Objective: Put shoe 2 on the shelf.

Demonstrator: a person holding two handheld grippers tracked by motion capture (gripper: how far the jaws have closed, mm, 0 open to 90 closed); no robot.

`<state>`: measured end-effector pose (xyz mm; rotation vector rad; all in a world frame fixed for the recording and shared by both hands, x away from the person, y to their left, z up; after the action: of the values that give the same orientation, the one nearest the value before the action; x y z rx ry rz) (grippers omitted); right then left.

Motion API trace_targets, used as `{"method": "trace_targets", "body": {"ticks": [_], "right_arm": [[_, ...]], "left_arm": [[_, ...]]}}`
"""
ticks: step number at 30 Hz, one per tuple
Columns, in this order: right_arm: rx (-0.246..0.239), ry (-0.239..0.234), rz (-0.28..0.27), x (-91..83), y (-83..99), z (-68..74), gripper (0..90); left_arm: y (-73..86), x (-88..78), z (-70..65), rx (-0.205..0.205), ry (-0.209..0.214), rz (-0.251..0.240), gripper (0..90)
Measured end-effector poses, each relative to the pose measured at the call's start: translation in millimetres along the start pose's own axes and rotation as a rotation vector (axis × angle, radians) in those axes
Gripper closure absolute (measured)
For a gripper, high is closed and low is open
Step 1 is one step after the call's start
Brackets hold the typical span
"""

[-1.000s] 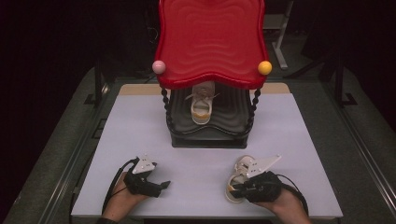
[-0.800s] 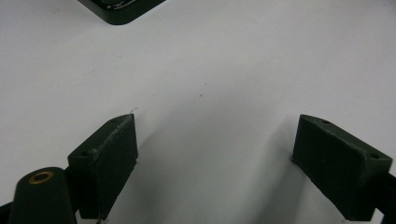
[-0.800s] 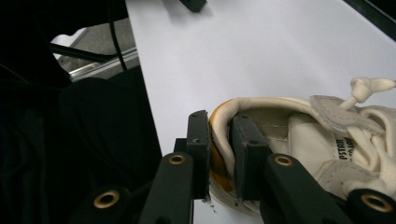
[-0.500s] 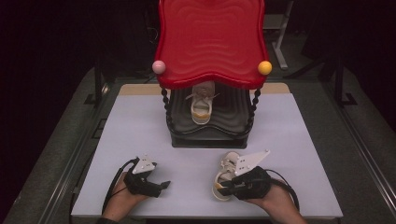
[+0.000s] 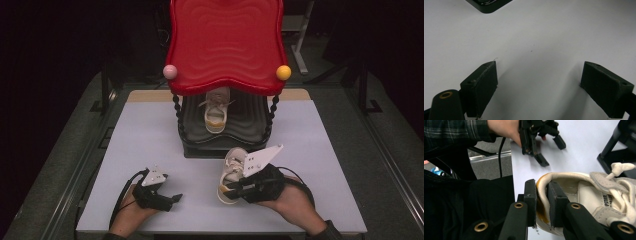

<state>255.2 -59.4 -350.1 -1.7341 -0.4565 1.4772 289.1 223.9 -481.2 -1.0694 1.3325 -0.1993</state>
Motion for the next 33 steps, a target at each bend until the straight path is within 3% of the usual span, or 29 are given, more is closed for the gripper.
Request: {"method": "trace_targets", "body": {"ticks": [12,33], "right_arm": [[-0.052,0.035,-0.01,-14.9,-28.1,-18.2,78.3],[-0.098,0.111,0.041,-8.2,-52.0,-87.6,78.1]], "left_arm": [[-0.1,0.1,0.0,-0.001,-0.001,-0.002,12.9],[0.1,-0.3,0.2,0.001,-0.001,0.003,12.9]]}}
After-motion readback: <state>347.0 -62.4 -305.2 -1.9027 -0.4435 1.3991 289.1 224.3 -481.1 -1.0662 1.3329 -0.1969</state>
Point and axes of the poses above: each handheld gripper's, and its own axes: x roughly forward along the jaws, y roughly out of its underside, z roughly to its left, the point moved 4 cm from there along x, roughly forward along the jaws, and after that the axes turned 11 degrees about y, right-handed, at the moved point
